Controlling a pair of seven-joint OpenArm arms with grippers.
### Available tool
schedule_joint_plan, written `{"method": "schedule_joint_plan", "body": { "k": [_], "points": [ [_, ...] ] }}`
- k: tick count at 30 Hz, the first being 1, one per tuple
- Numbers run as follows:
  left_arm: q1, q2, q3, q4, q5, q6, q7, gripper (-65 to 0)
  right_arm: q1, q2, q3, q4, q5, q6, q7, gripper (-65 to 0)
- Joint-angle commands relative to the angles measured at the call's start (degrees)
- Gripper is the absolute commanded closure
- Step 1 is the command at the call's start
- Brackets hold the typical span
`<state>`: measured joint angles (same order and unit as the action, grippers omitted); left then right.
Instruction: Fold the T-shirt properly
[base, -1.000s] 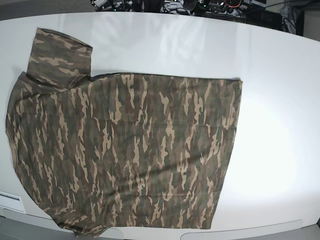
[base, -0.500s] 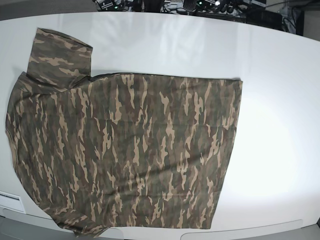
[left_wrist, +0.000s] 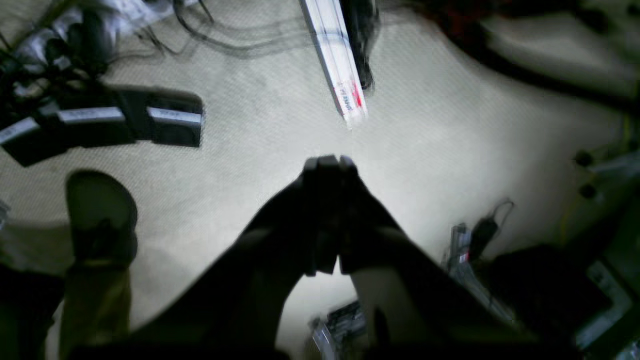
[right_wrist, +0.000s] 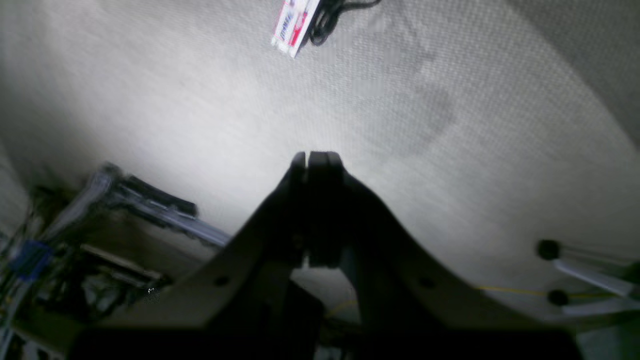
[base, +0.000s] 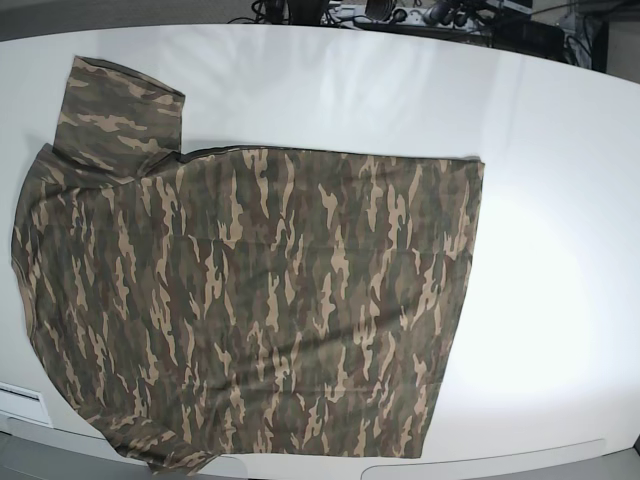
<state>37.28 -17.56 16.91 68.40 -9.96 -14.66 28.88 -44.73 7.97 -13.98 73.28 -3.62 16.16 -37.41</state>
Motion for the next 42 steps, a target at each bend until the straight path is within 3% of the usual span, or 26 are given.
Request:
{"method": "schedule_joint_plan", "body": {
  "k": [1,6,10,15,20,27,30,35,39,42],
  "points": [
    [2.40,-1.88,-0.07,3.98,-0.46,-0.52,0.68,0.0,-2.95,0.81,0.09,3.67,0.35,0.22,-0.92,0.0],
    [10.23,-9.90,-0.13,21.88,-0.66,-0.59,5.75,0.0,-12.68,3.91,0.11,21.57,0.11,-2.38,-8.72,0.0],
    [16.15,-17.44,-0.55,36.72,1.90,1.22,8.94,0.0,-20.87,7.65,0.11,36.50,-0.42,-5.14,-9.18,0.0],
    [23.26,-24.44,-5.51,53.59,8.11,5.18,9.18,0.0,-29.62,11.37,0.15,52.61,-10.60,-12.31,-9.42,0.0],
    [27.36,-26.56,-13.68,66.01,11.10,5.29,9.14,0.0,-30.27,14.47,0.15,61.72,-20.46,-17.31,-9.42,0.0],
    [27.58,-26.62,-21.68,66.60,13.88,5.27,7.02,0.0,-30.27,14.93,0.15,61.72,-33.86,-23.17,-9.77,0.0],
    [26.16,-28.46,-23.10,66.60,14.69,5.22,5.38,0.0,-29.18,14.95,0.15,61.72,-38.66,-24.52,-9.09,0.0],
    [20.04,-31.50,-23.02,66.60,17.59,-0.94,-2.49,0.0,-22.18,14.93,0.15,61.72,-39.23,-24.15,-4.35,0.0],
    [13.03,-33.99,-23.02,64.67,18.32,-4.92,-5.84,0.0,-16.55,14.93,0.15,61.72,-38.21,-24.33,-3.74,0.0],
    [7.34,-36.96,-22.91,59.54,18.32,-8.37,-11.30,0.0,-12.83,14.93,0.15,61.72,-38.14,-24.35,-3.72,0.0]
  ]
}}
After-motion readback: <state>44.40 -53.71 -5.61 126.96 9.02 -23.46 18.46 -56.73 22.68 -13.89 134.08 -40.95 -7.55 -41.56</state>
